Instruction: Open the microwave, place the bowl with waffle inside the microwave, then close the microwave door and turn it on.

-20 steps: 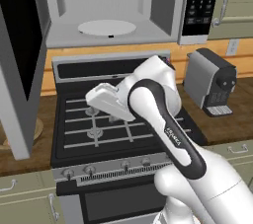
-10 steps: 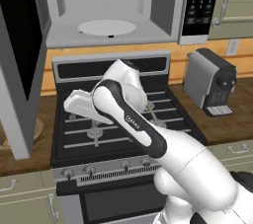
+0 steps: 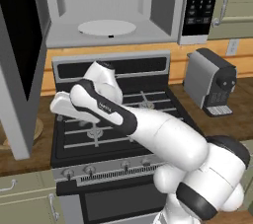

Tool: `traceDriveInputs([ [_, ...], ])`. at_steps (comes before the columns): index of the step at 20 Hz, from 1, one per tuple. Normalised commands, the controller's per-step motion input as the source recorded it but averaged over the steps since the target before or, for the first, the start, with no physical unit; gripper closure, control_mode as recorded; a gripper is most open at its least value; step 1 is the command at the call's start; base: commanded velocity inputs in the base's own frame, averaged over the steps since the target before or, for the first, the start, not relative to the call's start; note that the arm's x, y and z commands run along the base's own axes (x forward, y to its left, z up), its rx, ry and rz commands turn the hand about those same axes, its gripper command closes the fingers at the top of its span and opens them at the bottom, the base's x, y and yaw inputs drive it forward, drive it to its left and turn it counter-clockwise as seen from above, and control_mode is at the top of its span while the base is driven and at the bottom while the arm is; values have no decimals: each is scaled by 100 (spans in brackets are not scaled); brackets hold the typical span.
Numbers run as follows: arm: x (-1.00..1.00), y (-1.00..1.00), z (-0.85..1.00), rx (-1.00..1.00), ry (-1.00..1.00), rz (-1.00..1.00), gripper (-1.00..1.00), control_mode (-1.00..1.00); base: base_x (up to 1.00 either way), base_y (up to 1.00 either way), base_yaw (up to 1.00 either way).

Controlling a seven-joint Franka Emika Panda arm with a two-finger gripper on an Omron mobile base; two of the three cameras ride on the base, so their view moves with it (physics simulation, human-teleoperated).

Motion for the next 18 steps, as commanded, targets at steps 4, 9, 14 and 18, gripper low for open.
traceDriveInputs([
  [4, 27, 37, -40, -6, 3, 0, -100, -100, 0, 0, 0],
  [9, 30, 35, -36, -5, 3, 0, -100, -100, 0, 0, 0],
  [14, 38, 35, -33, -5, 0, 0, -100, -100, 0, 0, 0],
  [18, 44, 33, -32, -2, 0, 0, -100, -100, 0, 0, 0],
])
